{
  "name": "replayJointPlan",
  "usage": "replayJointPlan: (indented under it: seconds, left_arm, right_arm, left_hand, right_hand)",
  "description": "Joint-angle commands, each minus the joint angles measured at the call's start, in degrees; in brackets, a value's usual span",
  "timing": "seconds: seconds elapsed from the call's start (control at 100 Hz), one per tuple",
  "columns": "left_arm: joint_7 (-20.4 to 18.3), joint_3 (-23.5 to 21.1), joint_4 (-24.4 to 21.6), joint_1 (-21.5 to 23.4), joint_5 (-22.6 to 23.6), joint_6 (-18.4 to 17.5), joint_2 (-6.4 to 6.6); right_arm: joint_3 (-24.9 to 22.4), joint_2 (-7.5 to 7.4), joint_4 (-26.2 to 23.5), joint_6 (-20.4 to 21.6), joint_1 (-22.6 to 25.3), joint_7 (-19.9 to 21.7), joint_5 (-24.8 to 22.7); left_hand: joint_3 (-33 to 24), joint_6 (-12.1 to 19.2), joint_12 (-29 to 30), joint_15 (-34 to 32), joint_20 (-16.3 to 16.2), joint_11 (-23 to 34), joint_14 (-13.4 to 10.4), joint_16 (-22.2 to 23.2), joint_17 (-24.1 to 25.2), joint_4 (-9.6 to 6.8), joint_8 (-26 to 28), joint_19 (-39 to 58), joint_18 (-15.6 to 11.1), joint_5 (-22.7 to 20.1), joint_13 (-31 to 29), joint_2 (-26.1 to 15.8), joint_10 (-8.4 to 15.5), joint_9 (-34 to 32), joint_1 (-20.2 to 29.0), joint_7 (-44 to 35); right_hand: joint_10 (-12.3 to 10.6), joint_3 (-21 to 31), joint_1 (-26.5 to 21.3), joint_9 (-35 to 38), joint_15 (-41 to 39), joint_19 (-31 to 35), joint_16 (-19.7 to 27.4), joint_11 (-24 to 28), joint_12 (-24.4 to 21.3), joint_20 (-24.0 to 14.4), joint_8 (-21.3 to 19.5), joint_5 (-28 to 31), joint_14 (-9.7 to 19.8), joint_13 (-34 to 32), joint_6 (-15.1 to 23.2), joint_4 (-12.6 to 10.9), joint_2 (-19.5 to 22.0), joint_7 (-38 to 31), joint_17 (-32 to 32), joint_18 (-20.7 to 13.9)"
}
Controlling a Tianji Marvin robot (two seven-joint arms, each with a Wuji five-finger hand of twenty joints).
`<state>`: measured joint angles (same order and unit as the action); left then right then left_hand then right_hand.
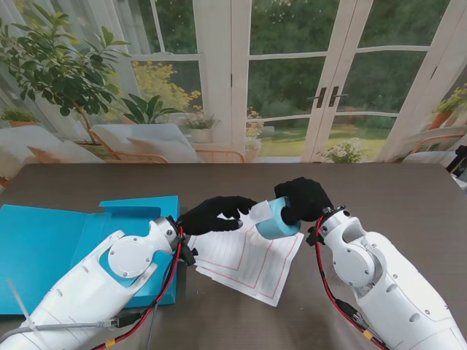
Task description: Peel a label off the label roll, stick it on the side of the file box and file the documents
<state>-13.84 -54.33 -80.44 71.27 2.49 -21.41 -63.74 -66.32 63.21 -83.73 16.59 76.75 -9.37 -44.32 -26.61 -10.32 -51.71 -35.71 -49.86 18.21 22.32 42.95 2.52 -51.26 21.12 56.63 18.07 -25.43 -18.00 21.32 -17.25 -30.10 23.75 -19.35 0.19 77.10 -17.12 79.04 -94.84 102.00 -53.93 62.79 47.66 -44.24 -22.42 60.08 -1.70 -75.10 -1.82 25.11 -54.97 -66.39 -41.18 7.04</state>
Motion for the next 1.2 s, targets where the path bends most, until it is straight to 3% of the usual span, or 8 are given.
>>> replayJointPlan:
  seconds: [0.0,0.15,0.37,0.78,1.02,1.19]
  left_arm:
    - [-0.8,-0.3,-0.8,0.7,0.2,0.5,-0.31]
    - [0.0,-0.7,-1.3,1.2,0.6,1.3,-0.47]
    - [1.3,-1.0,-1.4,1.6,0.8,1.6,-0.79]
    - [-0.3,1.1,0.3,-0.3,-2.4,0.7,-1.06]
    - [-1.4,2.6,1.8,-1.8,-3.6,0.2,-1.2]
    - [0.1,4.0,3.3,-2.7,-3.4,-0.1,-1.88]
  right_arm:
    - [-0.2,0.17,-0.3,-0.2,-0.2,0.8,-0.1]
    - [-0.3,0.16,-0.4,-0.5,-0.1,0.9,0.0]
    - [-0.2,0.15,-0.3,-0.7,-0.1,1.0,0.0]
    - [0.4,0.18,0.2,-1.3,-0.5,0.7,-0.3]
    - [0.5,0.1,0.3,-1.5,-0.8,1.2,-0.4]
    - [0.8,0.1,0.4,-1.5,-0.9,1.0,-0.6]
  left_hand:
    - [0.3,1.4,-1.5,-1.6,0.6,2.5,-0.4,1.1,0.9,-2.65,1.2,3.9,-3.4,2.7,0.4,1.4,1.3,2.1,0.5,-2.7]
    - [0.3,0.3,-3.0,-2.1,0.9,6.5,-0.1,1.5,1.2,-3.7,2.7,4.3,-3.1,5.5,0.5,1.0,1.1,3.6,1.8,-7.7]
    - [0.7,0.2,-3.1,-1.8,1.0,7.2,0.3,1.4,1.4,-3.69,3.7,4.2,-2.8,8.4,0.9,0.4,1.1,5.1,1.6,-10.6]
    - [1.1,-0.2,-3.5,-2.3,0.9,8.1,0.7,1.8,1.1,-3.14,4.9,4.2,-2.6,8.1,0.4,-0.1,0.8,4.3,1.0,-14.4]
    - [2.6,-1.4,-3.5,-2.3,0.8,8.0,0.8,1.8,1.0,-0.77,4.6,4.3,-2.5,8.0,0.3,-1.8,0.8,4.1,-3.2,-14.2]
    - [1.7,-1.8,-3.9,-3.3,0.2,8.5,1.4,2.3,0.3,0.19,5.1,5.8,-2.1,7.4,-0.5,-1.8,0.3,3.0,-3.3,-15.4]
  right_hand:
    - [5.0,12.9,-7.3,4.0,-1.1,3.8,0.2,-1.6,-0.2,-0.4,-5.0,4.3,5.3,-0.3,4.4,-2.5,2.7,-8.5,-25.6,0.9]
    - [5.1,12.9,-7.3,4.0,-1.1,3.8,0.2,-1.7,-0.2,-0.4,-5.0,4.2,5.2,-0.3,4.3,-2.5,2.8,-8.5,-25.6,1.0]
    - [5.2,12.9,-7.3,4.0,-1.1,3.7,0.2,-1.7,-0.1,-0.4,-4.9,4.2,5.0,-0.3,4.3,-2.5,2.7,-8.5,-25.6,1.3]
    - [5.2,12.9,-7.2,4.0,-1.1,3.7,0.2,-1.8,-0.1,-0.4,-4.9,4.2,5.1,-0.3,4.3,-2.5,2.8,-8.5,-25.6,1.3]
    - [5.1,12.9,-7.2,4.0,-1.0,3.7,0.2,-2.0,-0.1,-0.4,-4.9,4.0,5.0,-0.3,4.5,-2.5,2.7,-8.5,-25.6,1.3]
    - [5.1,12.9,-7.2,4.0,-1.0,3.7,0.3,-2.1,-0.1,-0.4,-4.9,4.0,5.0,-0.3,4.4,-2.5,2.9,-8.5,-25.6,1.3]
